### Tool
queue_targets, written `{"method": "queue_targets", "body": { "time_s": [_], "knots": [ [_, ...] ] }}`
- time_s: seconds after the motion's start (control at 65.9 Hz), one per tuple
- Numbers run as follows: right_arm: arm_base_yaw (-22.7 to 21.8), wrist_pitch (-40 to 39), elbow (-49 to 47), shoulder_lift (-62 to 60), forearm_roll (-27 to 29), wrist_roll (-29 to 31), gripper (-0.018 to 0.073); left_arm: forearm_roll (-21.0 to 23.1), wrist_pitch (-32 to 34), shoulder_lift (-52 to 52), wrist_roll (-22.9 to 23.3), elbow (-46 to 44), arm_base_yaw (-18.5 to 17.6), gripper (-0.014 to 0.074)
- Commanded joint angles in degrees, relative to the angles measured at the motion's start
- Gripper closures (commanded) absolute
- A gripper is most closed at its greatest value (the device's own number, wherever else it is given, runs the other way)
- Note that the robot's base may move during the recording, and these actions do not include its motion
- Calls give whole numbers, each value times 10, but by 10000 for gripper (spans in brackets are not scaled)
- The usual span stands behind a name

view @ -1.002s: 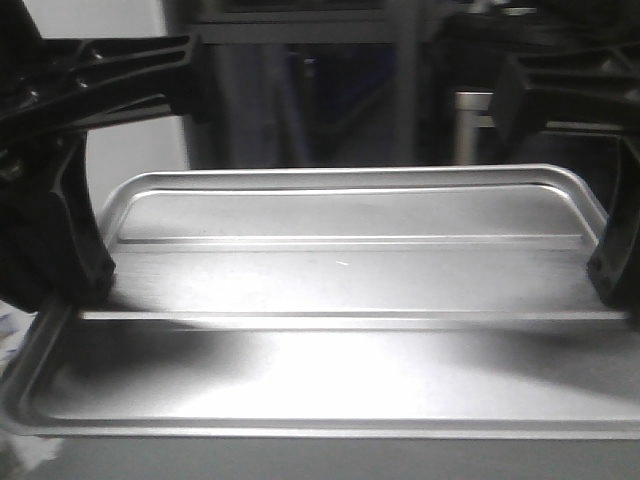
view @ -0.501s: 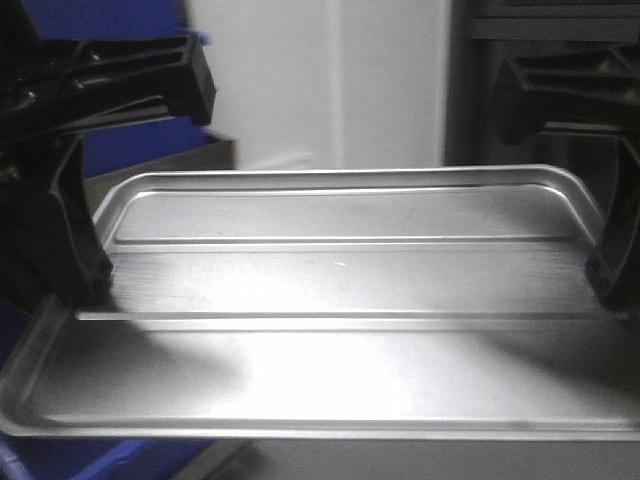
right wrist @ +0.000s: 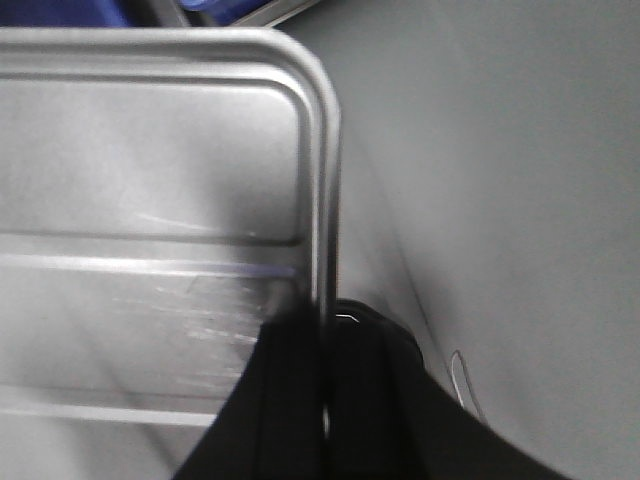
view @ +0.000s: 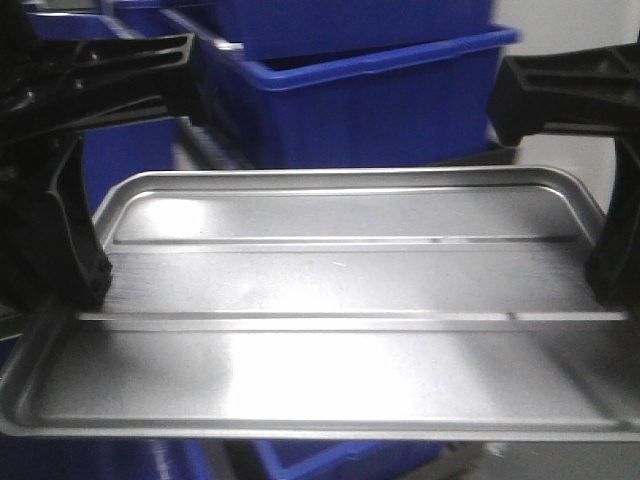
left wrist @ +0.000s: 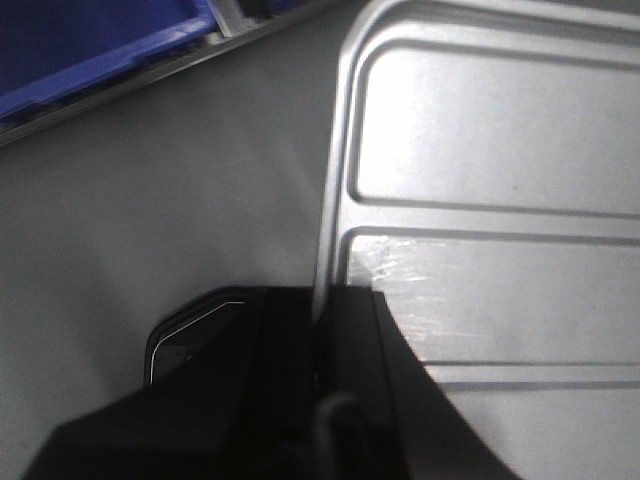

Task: Grab silver tray and place in blue box
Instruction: 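Keep holding the tray while turning the base toward a blue box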

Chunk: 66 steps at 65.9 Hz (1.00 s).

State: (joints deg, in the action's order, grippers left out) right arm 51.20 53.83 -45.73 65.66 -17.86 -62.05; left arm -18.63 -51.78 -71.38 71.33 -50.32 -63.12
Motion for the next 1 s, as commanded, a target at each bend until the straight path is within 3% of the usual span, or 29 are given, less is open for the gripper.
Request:
{"method": "queue_targets", "body": {
  "time_s": [0.0, 0.986],
  "knots": [
    [-2, 6, -14, -11, -24, 4, 508, -19, -1, 15, 8, -13, -1, 700],
    [-2, 6, -14, -11, -24, 4, 508, -19, -1, 15, 8, -13, -1, 700]
  ]
}}
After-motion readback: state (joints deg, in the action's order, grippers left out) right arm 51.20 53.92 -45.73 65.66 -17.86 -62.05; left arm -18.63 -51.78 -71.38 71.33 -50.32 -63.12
